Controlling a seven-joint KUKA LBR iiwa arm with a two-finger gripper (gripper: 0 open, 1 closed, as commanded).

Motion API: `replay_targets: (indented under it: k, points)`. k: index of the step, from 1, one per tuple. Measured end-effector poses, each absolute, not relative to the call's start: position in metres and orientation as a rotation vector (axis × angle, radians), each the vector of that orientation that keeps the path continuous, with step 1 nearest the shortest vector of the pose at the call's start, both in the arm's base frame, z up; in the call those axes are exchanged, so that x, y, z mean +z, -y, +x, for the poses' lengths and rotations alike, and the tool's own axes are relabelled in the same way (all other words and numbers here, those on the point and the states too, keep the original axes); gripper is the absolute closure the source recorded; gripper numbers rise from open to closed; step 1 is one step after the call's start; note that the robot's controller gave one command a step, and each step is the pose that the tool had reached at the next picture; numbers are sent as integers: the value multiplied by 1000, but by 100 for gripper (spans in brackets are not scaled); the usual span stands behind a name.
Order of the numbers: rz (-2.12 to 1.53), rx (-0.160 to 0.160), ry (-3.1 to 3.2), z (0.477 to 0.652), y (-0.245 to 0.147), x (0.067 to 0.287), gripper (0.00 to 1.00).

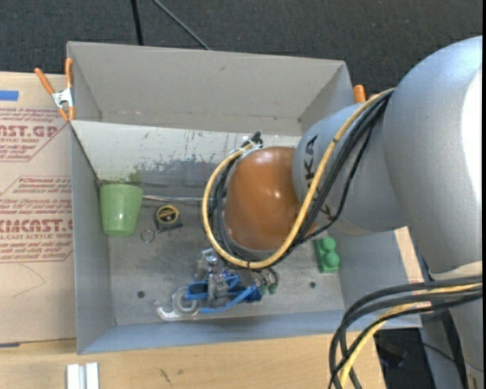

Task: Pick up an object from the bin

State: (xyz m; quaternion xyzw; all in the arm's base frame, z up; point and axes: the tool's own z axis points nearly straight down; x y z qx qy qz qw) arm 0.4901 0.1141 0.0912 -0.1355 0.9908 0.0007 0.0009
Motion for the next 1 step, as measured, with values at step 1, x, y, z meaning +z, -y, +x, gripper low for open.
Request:
replay_targets:
  k: [1]
  points:
    - [-380, 1, -3110, 493, -100, 212, 100]
